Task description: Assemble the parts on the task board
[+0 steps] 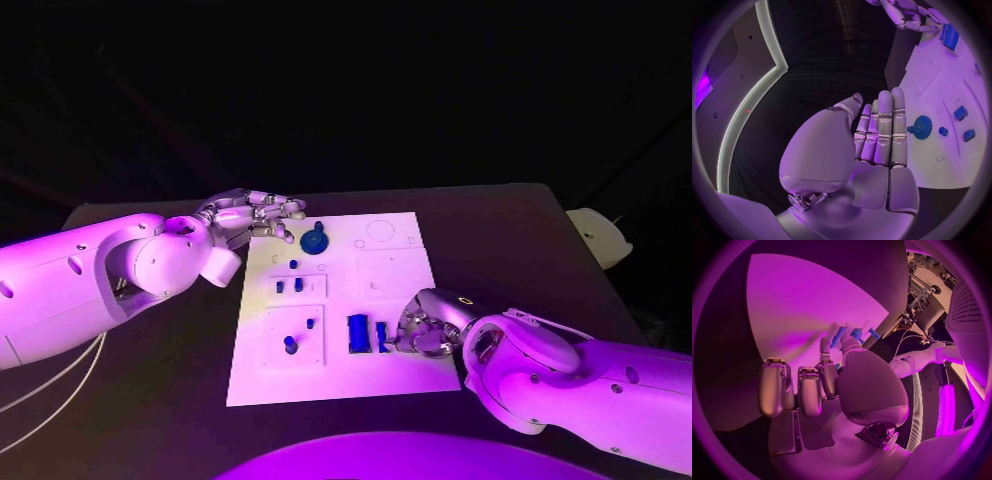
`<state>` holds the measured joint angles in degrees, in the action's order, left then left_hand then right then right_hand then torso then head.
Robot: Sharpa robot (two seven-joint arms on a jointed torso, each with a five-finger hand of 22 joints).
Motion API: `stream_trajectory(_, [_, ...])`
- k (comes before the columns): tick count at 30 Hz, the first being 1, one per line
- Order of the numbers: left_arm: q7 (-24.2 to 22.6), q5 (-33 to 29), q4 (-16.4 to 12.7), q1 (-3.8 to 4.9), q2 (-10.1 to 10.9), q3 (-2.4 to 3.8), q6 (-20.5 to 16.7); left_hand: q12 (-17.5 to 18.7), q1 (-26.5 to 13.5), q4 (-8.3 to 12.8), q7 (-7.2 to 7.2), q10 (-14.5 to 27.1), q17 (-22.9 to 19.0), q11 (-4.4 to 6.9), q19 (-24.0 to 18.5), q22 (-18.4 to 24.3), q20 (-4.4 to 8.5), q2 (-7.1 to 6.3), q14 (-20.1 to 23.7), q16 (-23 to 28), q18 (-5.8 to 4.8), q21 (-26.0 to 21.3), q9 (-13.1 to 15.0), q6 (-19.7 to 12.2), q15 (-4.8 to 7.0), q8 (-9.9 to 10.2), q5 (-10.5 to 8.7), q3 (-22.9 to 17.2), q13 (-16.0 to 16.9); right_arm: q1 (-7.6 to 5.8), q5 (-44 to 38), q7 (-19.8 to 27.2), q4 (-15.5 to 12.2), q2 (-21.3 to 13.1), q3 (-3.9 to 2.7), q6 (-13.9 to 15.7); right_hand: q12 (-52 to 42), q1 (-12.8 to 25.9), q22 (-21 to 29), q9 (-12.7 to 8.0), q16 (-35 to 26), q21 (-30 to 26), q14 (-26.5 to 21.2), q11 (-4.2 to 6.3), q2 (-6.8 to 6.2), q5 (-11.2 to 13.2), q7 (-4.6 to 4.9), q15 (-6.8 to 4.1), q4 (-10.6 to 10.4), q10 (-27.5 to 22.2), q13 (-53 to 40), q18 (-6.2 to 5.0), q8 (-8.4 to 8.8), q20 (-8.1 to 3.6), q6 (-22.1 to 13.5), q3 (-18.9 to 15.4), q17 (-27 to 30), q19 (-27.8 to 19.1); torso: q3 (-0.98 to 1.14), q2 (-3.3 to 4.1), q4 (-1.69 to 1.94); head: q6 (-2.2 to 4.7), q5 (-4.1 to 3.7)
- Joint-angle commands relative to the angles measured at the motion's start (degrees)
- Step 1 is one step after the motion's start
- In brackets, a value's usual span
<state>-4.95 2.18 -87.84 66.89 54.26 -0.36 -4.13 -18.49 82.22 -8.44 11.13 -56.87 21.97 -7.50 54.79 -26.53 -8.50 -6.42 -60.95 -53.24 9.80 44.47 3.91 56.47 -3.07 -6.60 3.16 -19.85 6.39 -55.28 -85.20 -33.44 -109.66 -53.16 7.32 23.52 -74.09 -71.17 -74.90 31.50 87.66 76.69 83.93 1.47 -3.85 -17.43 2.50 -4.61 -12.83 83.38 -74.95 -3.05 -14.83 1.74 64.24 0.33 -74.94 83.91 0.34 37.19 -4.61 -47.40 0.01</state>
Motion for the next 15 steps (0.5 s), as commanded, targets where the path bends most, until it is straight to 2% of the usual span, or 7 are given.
stream_trajectory(1, [-0.11, -0.23, -0.17, 0.02, -0.07, 0.05, 1.0, -0.37, -0.36, -0.07, 0.15, 0.39, -0.08, -0.04, 0.3, 0.06, -0.08, 0.07, 0.23, 0.21, 0.72, -0.16, -0.09, -0.42, -0.25, -0.21, 0.2, 0.19, 0.08, 0.25, -0.37, 0.94, -0.28, -0.08, 0.01, -2.45, -0.19, -1.7, -11.82, 0.08, 0.1, 0.22, 5.04, 0.24, 0.2, 3.38, -0.16, -0.46, 0.92, 0.09, -4.13, 0.56, -0.24, -0.33, -0.13, 0.08, -10.05, 1.86, 0.01, 0.02, 0.01, 0.09, -0.07])
stream_trajectory(4, [-0.26, -0.13, -0.26, 0.02, -0.09, 0.05, 0.98, -0.39, -0.31, -0.03, 0.14, 0.42, -0.08, -0.04, 0.31, 0.08, -0.08, 0.07, 0.24, 0.21, 0.72, -0.18, -0.08, -0.44, -0.25, -0.22, 0.2, 0.17, 0.09, 0.36, -0.72, 1.03, -0.28, -0.1, 0.02, -2.26, -0.19, -2.63, -11.81, 0.08, 0.09, 0.2, 5.03, 0.26, 0.26, 4.49, -0.19, -0.46, 1.45, 0.09, -4.15, 0.56, -0.24, -0.33, -0.12, 0.09, -10.03, 1.85, -0.01, -0.03, 0.01, 0.13, -0.13])
stream_trajectory(6, [-0.57, -0.07, -0.36, 0.01, -0.12, 0.05, 0.9, -0.42, -0.24, 0.03, 0.13, 0.44, -0.08, -0.03, 0.33, 0.1, -0.08, 0.06, 0.24, 0.21, 0.73, -0.2, -0.08, -0.45, -0.24, -0.23, 0.2, 0.15, 0.09, 0.41, -0.72, 1.5, -0.26, -0.23, 0.01, -0.91, -0.11, -2.57, -11.78, 0.07, 0.04, 0.07, 5.01, 0.24, 0.53, 4.49, -0.15, -0.45, 1.32, 0.06, -4.1, 0.54, -0.24, -0.33, -0.11, 0.1, -9.94, 1.81, -0.03, -0.06, 0.03, 0.08, -0.14])
stream_trajectory(8, [-0.97, -0.04, -0.43, 0.01, -0.14, 0.05, 0.72, -0.42, -0.24, 0.03, 0.13, 0.44, -0.08, -0.03, 0.33, 0.1, -0.08, 0.06, 0.24, 0.21, 0.73, -0.2, -0.08, -0.45, -0.24, -0.23, 0.2, 0.15, 0.09, 0.43, 0.18, 2.84, -0.22, -0.48, 0.0, 0.86, 0.12, -2.34, -11.62, -0.13, -0.09, -0.58, 4.95, 0.08, 0.88, 3.73, 0.09, -0.36, 0.95, -0.05, -3.96, 0.42, 0.17, -0.28, -0.68, -0.02, -9.65, 1.59, -0.08, -0.15, -0.01, 0.32, -0.1])
stream_trajectory(10, [-2.26, -0.15, -0.57, -0.01, -0.24, 0.04, -0.42, -0.63, -0.51, -0.12, 0.15, 0.44, -0.08, -0.04, 0.39, 0.18, -0.12, 0.01, 0.23, 0.17, 0.73, -0.32, -0.05, -0.43, -0.26, -0.31, 0.17, 0.35, 0.15, 0.16, 5.74, 8.72, 0.19, -1.03, -0.06, 2.95, 1.16, -2.31, -11.0, -0.67, -0.95, -3.06, 4.54, -0.43, 1.4, 2.56, 0.74, 0.02, 0.47, -0.59, -3.29, -0.01, 1.24, -0.06, -2.14, -0.12, -7.85, 0.75, -0.18, -0.28, -0.05, 0.74, -0.14])
stream_trajectory(13, [-4.03, -0.94, -0.83, -0.15, -0.33, 0.04, -1.9, -1.0, -1.13, -0.51, 0.14, 0.43, -0.07, -0.04, 0.53, 0.35, -0.19, -0.01, 0.15, 0.08, 0.72, -0.55, -0.01, -0.4, -0.3, -0.46, 0.15, 0.77, 0.26, -0.68, 15.28, 16.31, 1.13, -1.41, -0.11, 3.72, 5.77, -4.43, -9.63, -1.52, -2.95, -8.42, 3.63, -1.21, 2.45, 1.62, 1.68, 0.63, 1.1, -2.96, -0.25, -0.94, 2.83, 0.42, -4.21, 0.68, -4.08, -1.12, -0.44, -0.62, -0.15, 1.13, -0.06])
stream_trajectory(15, [-5.4, -1.57, -0.87, -0.3, -0.48, 0.04, -3.07, -1.16, -1.3, -0.63, 0.12, 0.4, -0.06, -0.03, 0.6, 0.42, -0.2, 0.02, 0.1, 0.03, 0.73, -0.63, 0.0, -0.37, -0.3, -0.53, 0.15, 0.91, 0.31, -1.55, 22.48, 21.97, 2.0, -1.68, -0.13, 3.84, 7.26, -4.98, -9.14, -1.83, -3.65, -10.33, 3.35, -1.53, 2.48, 1.53, 2.01, 0.91, 1.34, -3.77, 0.76, -1.25, 3.3, 0.7, -4.62, 0.65, -2.89, -1.81, -0.61, -0.94, -0.16, 1.52, -0.1])
